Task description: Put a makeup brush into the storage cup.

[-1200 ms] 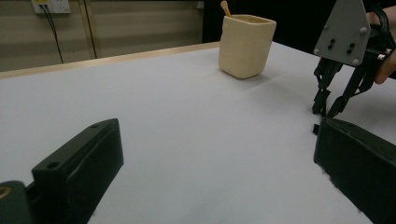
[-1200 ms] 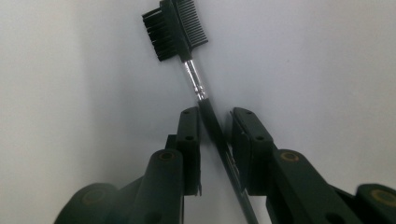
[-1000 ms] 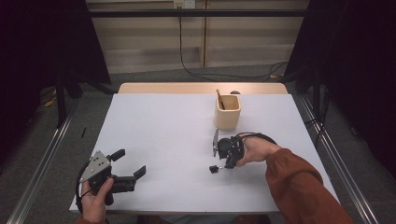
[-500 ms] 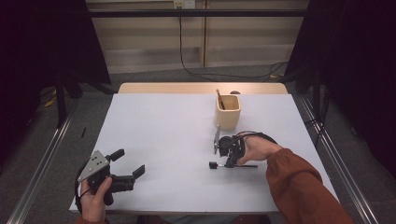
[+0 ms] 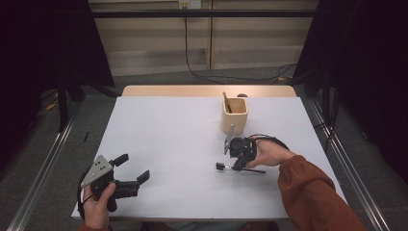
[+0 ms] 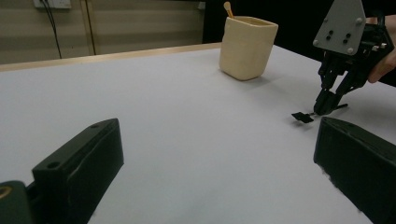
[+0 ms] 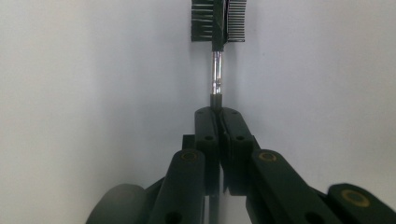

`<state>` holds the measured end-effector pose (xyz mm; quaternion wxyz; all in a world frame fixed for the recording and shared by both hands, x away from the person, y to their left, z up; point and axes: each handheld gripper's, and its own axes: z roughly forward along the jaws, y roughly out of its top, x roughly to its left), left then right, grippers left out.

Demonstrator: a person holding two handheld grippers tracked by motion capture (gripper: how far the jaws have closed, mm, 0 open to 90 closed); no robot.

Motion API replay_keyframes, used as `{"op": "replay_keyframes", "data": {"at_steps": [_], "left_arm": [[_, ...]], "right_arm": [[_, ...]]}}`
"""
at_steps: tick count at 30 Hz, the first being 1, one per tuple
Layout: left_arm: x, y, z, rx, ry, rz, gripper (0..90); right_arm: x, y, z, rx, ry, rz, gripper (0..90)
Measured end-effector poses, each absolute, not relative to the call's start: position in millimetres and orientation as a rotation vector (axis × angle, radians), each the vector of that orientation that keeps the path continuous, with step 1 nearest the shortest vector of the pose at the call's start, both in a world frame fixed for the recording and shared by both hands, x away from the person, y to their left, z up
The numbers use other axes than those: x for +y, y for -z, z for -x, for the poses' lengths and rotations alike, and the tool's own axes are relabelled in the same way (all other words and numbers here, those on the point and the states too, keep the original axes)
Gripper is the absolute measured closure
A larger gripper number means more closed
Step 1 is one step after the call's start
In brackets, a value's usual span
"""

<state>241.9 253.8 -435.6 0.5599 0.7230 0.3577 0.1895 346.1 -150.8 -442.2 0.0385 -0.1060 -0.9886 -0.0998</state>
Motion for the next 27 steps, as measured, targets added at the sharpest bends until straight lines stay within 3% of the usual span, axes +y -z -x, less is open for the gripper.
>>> {"op": "replay_keyframes", "data": {"at_steps": [27], "left_arm": [[253.0, 435.2, -241.7, 0.838, -0.457, -1.712, 1.5]], "right_arm": [[-194.3, 406.9, -340.3, -2.968, 0.88, 0.559, 86.2]]}}
